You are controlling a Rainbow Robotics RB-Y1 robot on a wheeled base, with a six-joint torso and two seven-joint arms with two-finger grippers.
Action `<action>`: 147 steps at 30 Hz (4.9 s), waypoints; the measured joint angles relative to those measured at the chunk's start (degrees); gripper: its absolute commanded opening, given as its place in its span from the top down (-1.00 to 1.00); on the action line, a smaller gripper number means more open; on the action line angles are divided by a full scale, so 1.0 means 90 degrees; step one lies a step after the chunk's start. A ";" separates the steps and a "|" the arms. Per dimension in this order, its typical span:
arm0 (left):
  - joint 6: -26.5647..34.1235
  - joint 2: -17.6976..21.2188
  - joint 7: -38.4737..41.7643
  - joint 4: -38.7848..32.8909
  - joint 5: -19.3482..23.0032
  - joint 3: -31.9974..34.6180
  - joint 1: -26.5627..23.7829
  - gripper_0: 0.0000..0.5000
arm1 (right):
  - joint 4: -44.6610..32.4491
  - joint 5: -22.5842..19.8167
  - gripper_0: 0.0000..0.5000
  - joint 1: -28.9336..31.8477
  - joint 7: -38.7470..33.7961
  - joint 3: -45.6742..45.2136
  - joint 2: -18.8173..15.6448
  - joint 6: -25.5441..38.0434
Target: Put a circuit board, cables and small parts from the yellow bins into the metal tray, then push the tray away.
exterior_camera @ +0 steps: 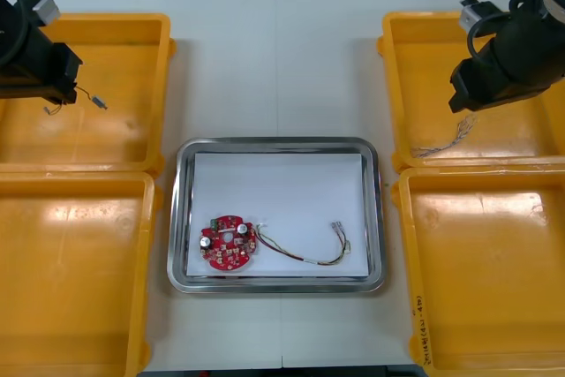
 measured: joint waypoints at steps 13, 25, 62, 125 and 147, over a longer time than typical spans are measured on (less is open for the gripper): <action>0.0007 0.0767 0.0006 -0.0322 0.0878 0.0151 0.0000 1.00 | 0.0787 0.0239 -1.00 -0.0004 -0.1333 -0.0172 0.0000 0.0000; 0.0008 0.1044 0.0010 -0.0450 0.1224 0.0152 -0.0044 1.00 | 0.0975 0.0846 -1.00 -0.0005 -0.2881 -0.0199 0.0193 -0.0006; 0.0012 0.1125 0.0277 0.0206 0.1048 -0.0618 -0.0049 -1.00 | 0.2759 0.1011 -1.00 -0.0010 -0.3817 -0.0404 0.0589 -0.1767; -0.4117 0.0043 0.0267 0.2836 -0.0375 -0.1465 -0.0297 -1.00 | 0.3908 0.0556 1.00 -0.0033 -0.3816 -0.0393 0.0672 -0.2658; -0.4549 -0.0358 0.0262 0.3492 -0.0688 -0.1465 -0.0303 -1.00 | 0.3931 0.0745 1.00 -0.0218 -0.3811 -0.0402 0.0670 -0.2682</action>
